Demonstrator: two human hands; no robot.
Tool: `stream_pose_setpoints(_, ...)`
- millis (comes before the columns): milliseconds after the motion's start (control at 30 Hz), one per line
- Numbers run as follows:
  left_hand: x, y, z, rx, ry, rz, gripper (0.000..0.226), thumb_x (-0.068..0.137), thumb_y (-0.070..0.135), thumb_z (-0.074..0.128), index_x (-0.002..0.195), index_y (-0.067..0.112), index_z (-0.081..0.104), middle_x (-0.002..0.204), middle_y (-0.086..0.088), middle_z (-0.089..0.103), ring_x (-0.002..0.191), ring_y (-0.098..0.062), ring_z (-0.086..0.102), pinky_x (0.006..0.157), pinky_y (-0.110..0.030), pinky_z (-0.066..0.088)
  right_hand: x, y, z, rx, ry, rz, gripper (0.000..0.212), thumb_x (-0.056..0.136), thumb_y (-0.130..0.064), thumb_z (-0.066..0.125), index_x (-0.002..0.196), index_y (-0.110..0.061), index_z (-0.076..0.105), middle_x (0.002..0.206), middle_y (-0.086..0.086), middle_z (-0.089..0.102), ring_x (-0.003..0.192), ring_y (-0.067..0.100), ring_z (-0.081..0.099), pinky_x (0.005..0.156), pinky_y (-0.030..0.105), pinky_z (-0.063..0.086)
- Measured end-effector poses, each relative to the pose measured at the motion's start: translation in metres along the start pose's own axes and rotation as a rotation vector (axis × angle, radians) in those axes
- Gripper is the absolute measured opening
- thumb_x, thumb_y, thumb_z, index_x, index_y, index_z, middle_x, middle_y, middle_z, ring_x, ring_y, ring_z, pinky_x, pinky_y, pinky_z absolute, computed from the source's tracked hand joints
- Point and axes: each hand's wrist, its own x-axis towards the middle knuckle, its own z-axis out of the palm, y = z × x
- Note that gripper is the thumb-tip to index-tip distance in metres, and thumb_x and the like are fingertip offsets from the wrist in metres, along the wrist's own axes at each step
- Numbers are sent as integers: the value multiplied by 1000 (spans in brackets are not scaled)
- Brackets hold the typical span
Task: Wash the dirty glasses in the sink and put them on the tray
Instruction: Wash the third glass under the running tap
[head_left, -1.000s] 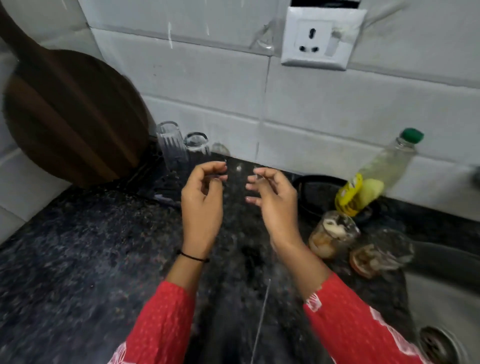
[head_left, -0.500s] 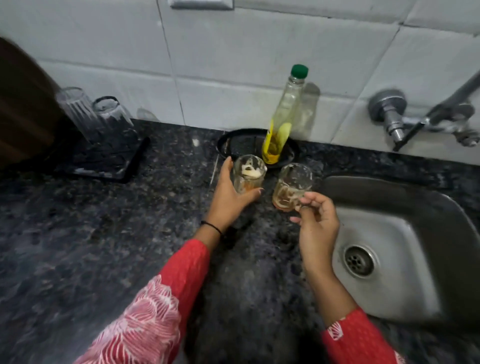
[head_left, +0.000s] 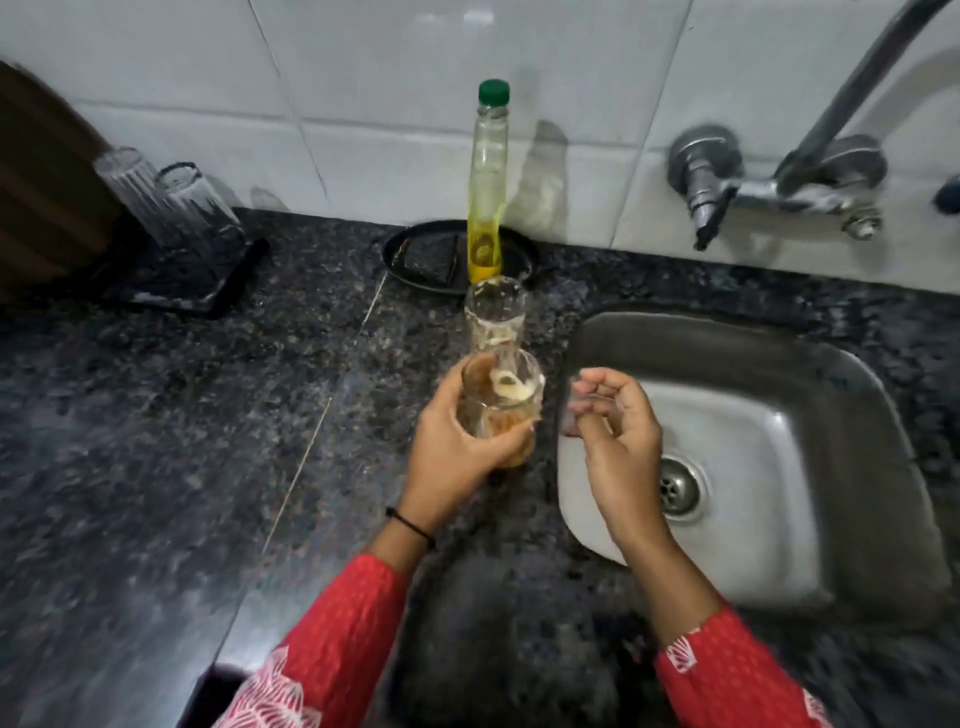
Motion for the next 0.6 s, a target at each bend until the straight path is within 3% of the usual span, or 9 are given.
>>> stream_pose_setpoints(100, -15, 19, 51, -81, -98, -13, 63, 67, 0, 81, 123, 9, 55, 115, 1, 66, 105, -4, 62, 91, -17, 47, -4, -12, -47, -71, -261, -39, 57, 73, -8, 59, 122, -34, 48, 122, -9, 58, 110, 2, 57, 89, 23, 50)
stream_pose_setpoints(200, -16, 31, 100, -104, -183, -20, 64, 71, 6, 79, 127, 12, 51, 121, 3, 63, 110, -2, 60, 93, -17, 46, 0, -22, -94, -150, -419, -18, 87, 74, 1, 72, 143, -28, 28, 131, -18, 52, 117, -2, 55, 95, 20, 48)
stream_pose_setpoints(333, -14, 41, 152, -123, -394, -83, 55, 79, 20, 69, 129, 23, 45, 128, 4, 58, 113, 1, 56, 98, -18, 44, 13, -30, -145, -272, -305, -18, 88, 79, -6, 71, 145, -37, 22, 112, -32, 54, 99, -13, 59, 77, 9, 49)
stream_pose_setpoints(433, 5, 55, 179, -204, -466, -215, 27, 94, 35, 51, 120, 29, 56, 118, 13, 66, 107, 6, 58, 98, -21, 46, 25, -32, -169, -248, -167, -45, 80, 80, -13, 71, 141, -39, 27, 115, -34, 52, 103, -12, 57, 84, 11, 47)
stream_pose_setpoints(467, 19, 59, 186, -224, -442, -263, 34, 92, 46, 46, 116, 27, 59, 115, 11, 68, 108, 2, 60, 99, -26, 46, 29, -33, -174, -239, -125, -64, 77, 80, -13, 72, 140, -37, 29, 114, -37, 51, 105, -13, 56, 87, 12, 46)
stream_pose_setpoints(533, 51, 70, 199, -155, -285, -266, 65, 87, 61, 46, 127, 10, 52, 128, -11, 60, 120, -20, 56, 105, -40, 42, 38, -36, -179, -213, -66, -84, 73, 79, -10, 72, 136, -33, 33, 110, -40, 52, 102, -14, 56, 88, 14, 46)
stream_pose_setpoints(600, 85, 84, 208, -33, -114, -184, 56, 93, 53, 44, 119, 4, 50, 105, -12, 63, 96, -16, 60, 89, -27, 46, 46, -37, -182, -211, -43, -80, 72, 78, -8, 73, 133, -35, 36, 110, -33, 55, 99, -10, 60, 88, 21, 49)
